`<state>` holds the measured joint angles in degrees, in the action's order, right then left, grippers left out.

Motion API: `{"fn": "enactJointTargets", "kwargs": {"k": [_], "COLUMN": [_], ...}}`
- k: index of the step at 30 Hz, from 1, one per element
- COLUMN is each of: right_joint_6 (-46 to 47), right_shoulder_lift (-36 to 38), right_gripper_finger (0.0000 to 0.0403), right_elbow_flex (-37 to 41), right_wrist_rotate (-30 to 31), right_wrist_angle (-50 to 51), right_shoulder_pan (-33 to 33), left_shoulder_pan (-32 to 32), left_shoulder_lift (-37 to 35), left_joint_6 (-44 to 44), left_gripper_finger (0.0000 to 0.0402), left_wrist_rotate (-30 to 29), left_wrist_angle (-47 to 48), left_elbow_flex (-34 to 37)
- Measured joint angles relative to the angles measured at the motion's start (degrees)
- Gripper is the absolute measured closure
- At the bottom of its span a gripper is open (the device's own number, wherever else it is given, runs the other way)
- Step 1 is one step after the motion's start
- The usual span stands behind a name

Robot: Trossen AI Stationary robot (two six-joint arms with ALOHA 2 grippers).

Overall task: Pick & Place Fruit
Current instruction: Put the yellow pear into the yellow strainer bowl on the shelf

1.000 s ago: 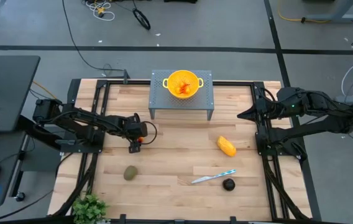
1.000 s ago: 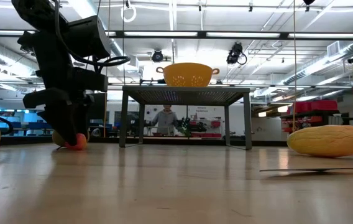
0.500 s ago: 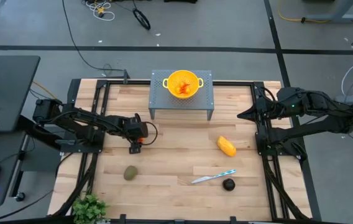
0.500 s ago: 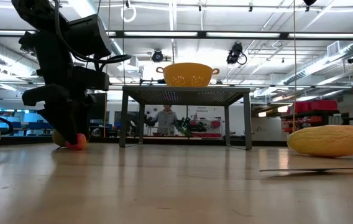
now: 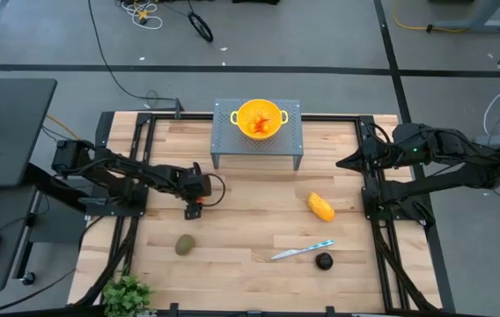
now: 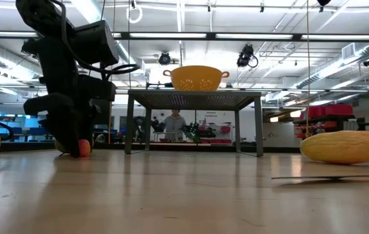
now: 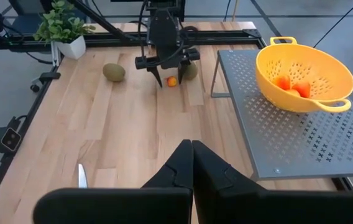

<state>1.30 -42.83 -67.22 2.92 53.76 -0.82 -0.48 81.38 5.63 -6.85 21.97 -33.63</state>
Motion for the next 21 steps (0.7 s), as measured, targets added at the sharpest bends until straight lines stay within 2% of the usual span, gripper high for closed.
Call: {"fn": "enactJointTargets", "kwargs": {"k": [11, 21], "right_joint_6": [-0.22, -0.24], "right_shoulder_lift": [0.00, 0.00], "right_gripper_finger": [0.0402, 0.0402], "right_elbow_flex": [0.00, 0.00], "right_wrist_rotate": [-0.01, 0.00], "right_wrist_angle": [0.02, 0.02], "right_shoulder_pan": [0.00, 0.00], "left_shoulder_pan": [-0.28, -0.29], "left_shoulder_lift": [-0.11, -0.11], "left_joint_6": [0.77, -1.07], "left_gripper_finger": [0.0124, 0.0196], "left_wrist_rotate": [0.09, -0.42], "left_wrist_angle": [1.29, 1.89], "left_elbow_flex": [-0.52, -1.68]}}
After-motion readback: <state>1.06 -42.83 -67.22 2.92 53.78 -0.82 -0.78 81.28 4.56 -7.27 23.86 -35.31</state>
